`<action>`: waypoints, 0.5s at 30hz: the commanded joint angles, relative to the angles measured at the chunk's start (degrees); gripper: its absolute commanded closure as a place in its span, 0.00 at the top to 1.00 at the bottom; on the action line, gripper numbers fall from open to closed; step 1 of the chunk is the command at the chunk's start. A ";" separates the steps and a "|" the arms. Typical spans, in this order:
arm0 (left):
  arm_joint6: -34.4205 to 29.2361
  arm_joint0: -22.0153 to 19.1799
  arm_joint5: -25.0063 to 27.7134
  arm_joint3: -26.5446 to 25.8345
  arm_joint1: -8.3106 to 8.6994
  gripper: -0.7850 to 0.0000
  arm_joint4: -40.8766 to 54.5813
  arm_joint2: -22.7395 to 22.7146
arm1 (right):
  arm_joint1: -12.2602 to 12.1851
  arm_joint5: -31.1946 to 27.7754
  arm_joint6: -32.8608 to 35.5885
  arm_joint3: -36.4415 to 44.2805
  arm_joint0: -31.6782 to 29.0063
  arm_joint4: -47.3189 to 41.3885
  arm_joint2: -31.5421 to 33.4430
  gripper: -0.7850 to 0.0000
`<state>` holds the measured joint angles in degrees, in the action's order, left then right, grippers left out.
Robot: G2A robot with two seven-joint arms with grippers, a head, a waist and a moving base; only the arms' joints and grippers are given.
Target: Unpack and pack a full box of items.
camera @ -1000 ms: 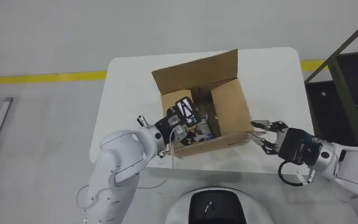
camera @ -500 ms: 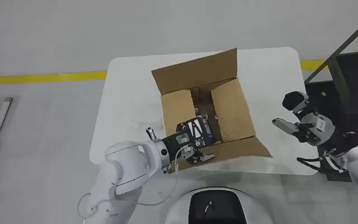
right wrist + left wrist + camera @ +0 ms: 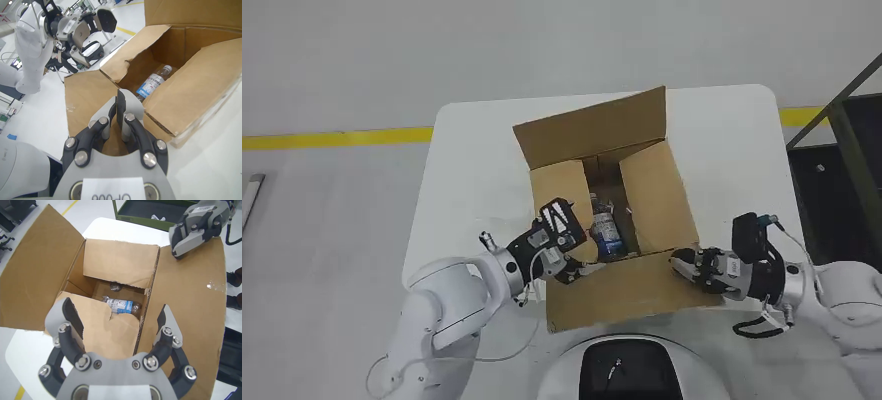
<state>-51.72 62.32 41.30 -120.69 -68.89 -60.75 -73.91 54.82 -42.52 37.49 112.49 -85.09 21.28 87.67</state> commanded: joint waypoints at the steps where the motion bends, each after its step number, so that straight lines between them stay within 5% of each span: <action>1: 0.52 0.55 -0.58 0.17 0.21 1.00 -0.24 -0.53 | -0.05 -1.88 -0.25 -0.96 -0.25 1.24 -0.46 0.00; 8: 1.88 1.04 -1.61 0.95 0.65 1.00 -0.56 -0.64 | 0.22 -5.79 -7.39 -1.08 -0.50 11.14 -0.85 0.00; 15: 1.88 1.04 -1.61 0.95 0.65 1.00 -0.56 -0.64 | 1.56 2.79 -31.73 -0.54 -4.29 16.05 5.97 0.00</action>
<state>-49.84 63.36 39.69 -119.74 -68.24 -61.31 -74.55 56.17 -42.27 10.71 112.48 -88.44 37.09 92.24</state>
